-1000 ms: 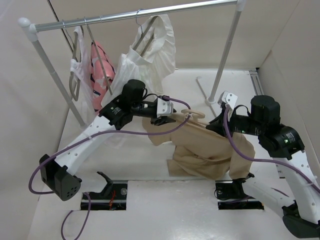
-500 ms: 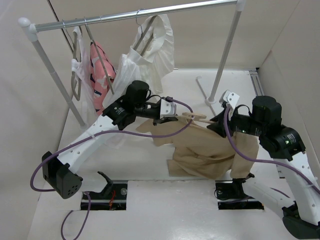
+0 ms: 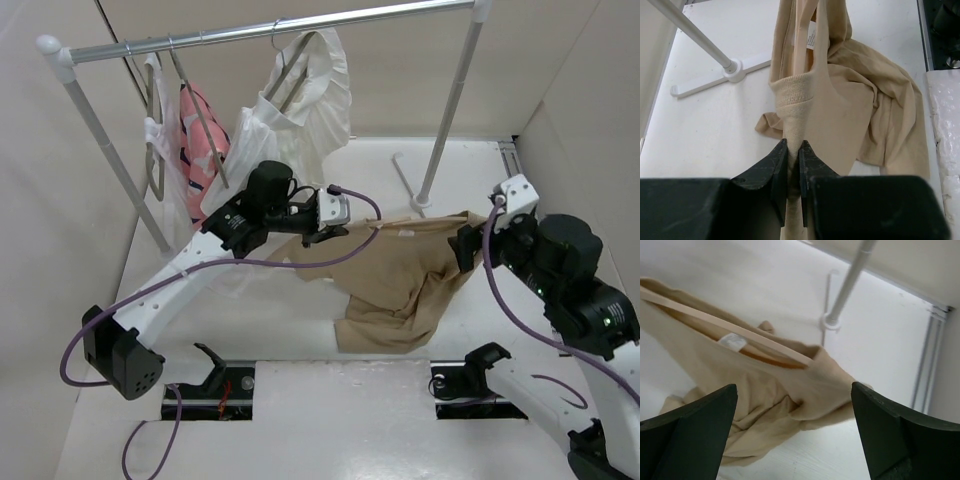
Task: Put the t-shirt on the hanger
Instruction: Place tshirt on hanger
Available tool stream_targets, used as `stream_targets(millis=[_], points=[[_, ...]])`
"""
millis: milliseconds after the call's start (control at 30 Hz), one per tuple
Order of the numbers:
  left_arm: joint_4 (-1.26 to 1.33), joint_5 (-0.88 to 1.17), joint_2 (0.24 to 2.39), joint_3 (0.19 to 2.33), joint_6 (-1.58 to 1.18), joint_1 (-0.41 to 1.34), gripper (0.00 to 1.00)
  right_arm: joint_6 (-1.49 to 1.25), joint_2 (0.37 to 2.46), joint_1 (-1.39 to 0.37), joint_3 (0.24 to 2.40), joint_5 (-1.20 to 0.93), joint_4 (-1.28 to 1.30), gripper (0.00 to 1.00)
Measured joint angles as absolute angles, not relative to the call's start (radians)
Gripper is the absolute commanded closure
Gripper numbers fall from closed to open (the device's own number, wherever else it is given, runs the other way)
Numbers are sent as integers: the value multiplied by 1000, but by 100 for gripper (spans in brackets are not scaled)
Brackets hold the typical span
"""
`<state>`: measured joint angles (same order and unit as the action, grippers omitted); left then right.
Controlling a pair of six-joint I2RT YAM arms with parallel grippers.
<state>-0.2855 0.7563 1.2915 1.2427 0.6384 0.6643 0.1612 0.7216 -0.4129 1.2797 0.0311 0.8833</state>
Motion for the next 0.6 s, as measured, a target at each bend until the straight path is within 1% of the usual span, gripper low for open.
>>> stream_targets(millis=[133, 233, 400, 600], points=[[-289, 752, 1282, 1237, 634, 659, 100, 123, 647, -413, 1251, 145, 897, 0], [-295, 757, 1278, 1237, 649, 659, 100, 141, 623, -413, 1217, 157, 907, 0], [-359, 809, 1275, 1237, 736, 659, 100, 286, 651, -413, 1235, 58, 932, 0], [-408, 856, 1275, 1240, 805, 659, 100, 448, 775, -413, 1340, -62, 986, 6]])
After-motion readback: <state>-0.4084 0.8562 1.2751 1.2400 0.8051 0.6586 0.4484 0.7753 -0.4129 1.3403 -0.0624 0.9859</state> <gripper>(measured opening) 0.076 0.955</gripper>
